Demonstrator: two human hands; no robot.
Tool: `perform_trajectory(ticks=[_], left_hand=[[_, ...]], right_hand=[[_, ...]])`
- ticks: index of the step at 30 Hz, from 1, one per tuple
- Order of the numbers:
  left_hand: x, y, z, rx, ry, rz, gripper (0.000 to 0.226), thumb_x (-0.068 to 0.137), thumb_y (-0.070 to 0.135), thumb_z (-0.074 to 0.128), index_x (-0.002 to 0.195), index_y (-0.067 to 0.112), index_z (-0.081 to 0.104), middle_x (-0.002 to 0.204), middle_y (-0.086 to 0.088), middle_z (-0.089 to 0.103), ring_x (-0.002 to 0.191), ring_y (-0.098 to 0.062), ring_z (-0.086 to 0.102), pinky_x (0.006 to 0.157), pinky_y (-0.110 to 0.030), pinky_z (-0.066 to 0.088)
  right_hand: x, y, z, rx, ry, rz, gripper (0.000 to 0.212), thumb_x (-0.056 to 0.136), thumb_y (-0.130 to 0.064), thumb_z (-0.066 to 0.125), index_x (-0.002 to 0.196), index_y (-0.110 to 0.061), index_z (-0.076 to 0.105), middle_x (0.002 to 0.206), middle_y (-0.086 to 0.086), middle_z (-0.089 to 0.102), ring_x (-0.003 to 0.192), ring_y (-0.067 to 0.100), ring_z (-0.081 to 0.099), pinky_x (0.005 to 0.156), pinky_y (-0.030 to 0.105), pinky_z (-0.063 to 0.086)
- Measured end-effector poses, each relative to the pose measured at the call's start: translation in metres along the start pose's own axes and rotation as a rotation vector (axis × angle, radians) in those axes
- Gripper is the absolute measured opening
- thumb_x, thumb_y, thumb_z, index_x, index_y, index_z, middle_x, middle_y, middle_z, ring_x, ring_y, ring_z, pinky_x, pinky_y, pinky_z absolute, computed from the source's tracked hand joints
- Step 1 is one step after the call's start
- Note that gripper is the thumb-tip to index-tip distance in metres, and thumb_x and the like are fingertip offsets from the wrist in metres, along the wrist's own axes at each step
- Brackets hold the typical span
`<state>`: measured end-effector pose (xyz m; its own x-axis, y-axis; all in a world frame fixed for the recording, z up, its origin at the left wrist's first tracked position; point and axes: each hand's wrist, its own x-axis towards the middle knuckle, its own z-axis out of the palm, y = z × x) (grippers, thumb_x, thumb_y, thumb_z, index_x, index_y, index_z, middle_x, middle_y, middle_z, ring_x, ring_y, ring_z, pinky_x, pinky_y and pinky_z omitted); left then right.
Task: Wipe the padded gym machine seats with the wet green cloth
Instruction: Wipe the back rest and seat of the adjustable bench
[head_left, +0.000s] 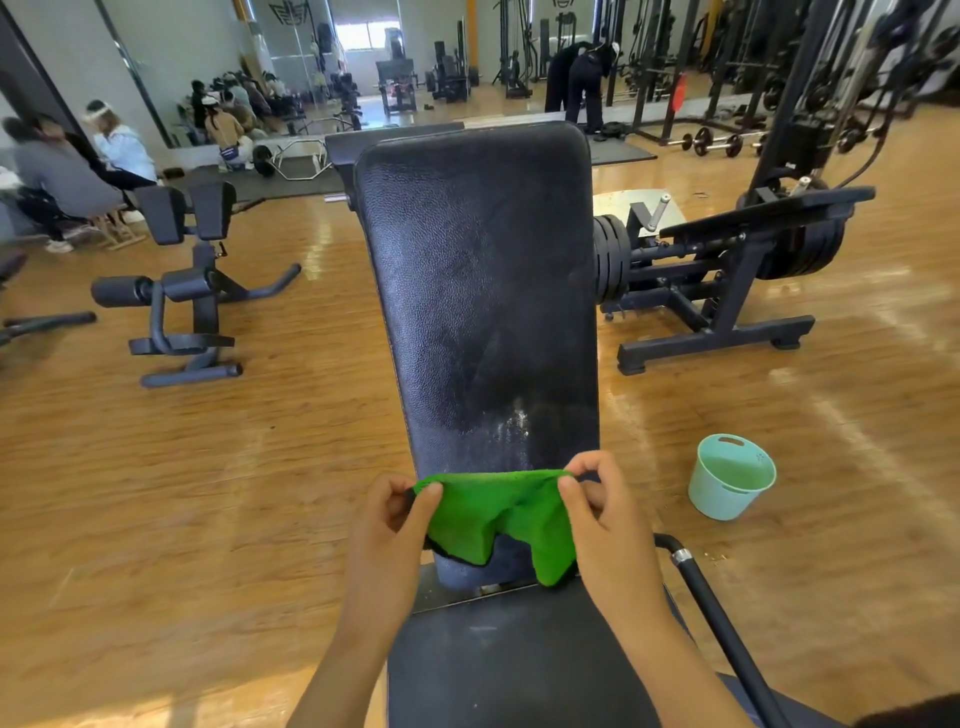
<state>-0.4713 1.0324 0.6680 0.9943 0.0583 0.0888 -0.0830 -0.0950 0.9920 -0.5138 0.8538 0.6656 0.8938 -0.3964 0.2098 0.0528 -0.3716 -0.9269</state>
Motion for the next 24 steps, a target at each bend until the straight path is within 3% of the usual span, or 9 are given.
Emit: perform_trajectory(ticks=[2,6,9,17,20,24], left_hand=[[0.004,0.002,-0.003,-0.021,0.027,-0.022,0.018,0.093,0.010,0.060,0.078,0.007,0.050,0.060,0.002,0.050,0.058,-0.007,0.045,0.054,-0.028,0.041],[0.013,0.001,-0.005,0.069,0.033,0.037,0.022,0.091,0.016,0.064,0.076,0.010,0.048,0.063,0.001,0.045,0.060,-0.009,0.040,0.059,-0.033,0.035],[0.008,0.007,0.005,0.192,0.043,0.131,0.024,0.088,0.015,0.067,0.073,0.013,0.049,0.063,0.008,0.045,0.059,-0.004,0.041,0.058,-0.019,0.035],[-0.025,0.007,0.028,0.215,-0.255,0.185,0.019,0.080,0.022,0.076,0.081,0.033,0.060,0.082,0.012,0.063,0.078,-0.007,0.060,0.067,-0.015,0.044],[-0.027,0.000,0.026,0.311,-0.288,0.237,0.038,0.063,0.041,0.079,0.092,0.032,0.058,0.094,0.014,0.058,0.090,-0.009,0.059,0.075,-0.015,0.046],[-0.019,-0.005,0.022,0.374,-0.283,0.290,0.050,0.065,0.025,0.087,0.098,0.035,0.050,0.100,0.018,0.050,0.098,-0.006,0.054,0.079,-0.014,0.043]], right_hand=[[0.007,0.000,-0.007,0.002,-0.039,-0.011,0.014,0.095,-0.019,0.058,0.086,-0.029,0.053,0.062,-0.009,0.058,0.057,0.007,0.050,0.054,0.035,0.039],[0.012,-0.002,-0.009,0.001,-0.102,0.008,0.016,0.094,-0.018,0.060,0.081,-0.025,0.055,0.047,-0.008,0.040,0.048,0.008,0.031,0.049,0.025,0.026],[0.010,-0.002,0.000,0.027,-0.124,0.077,0.015,0.094,-0.014,0.058,0.081,-0.018,0.053,0.045,-0.006,0.037,0.047,0.008,0.028,0.049,0.029,0.025],[0.001,-0.011,0.023,0.100,-0.137,0.229,0.013,0.092,-0.013,0.060,0.081,-0.021,0.057,0.067,-0.004,0.061,0.065,0.008,0.057,0.063,0.029,0.046],[0.001,-0.014,0.023,0.125,-0.156,0.261,0.012,0.091,-0.011,0.059,0.081,-0.019,0.060,0.072,0.002,0.068,0.072,0.017,0.066,0.068,0.038,0.054],[0.002,-0.018,0.022,0.277,-0.210,0.329,0.017,0.091,-0.006,0.056,0.083,-0.017,0.066,0.081,0.011,0.073,0.083,0.028,0.071,0.078,0.048,0.058]])
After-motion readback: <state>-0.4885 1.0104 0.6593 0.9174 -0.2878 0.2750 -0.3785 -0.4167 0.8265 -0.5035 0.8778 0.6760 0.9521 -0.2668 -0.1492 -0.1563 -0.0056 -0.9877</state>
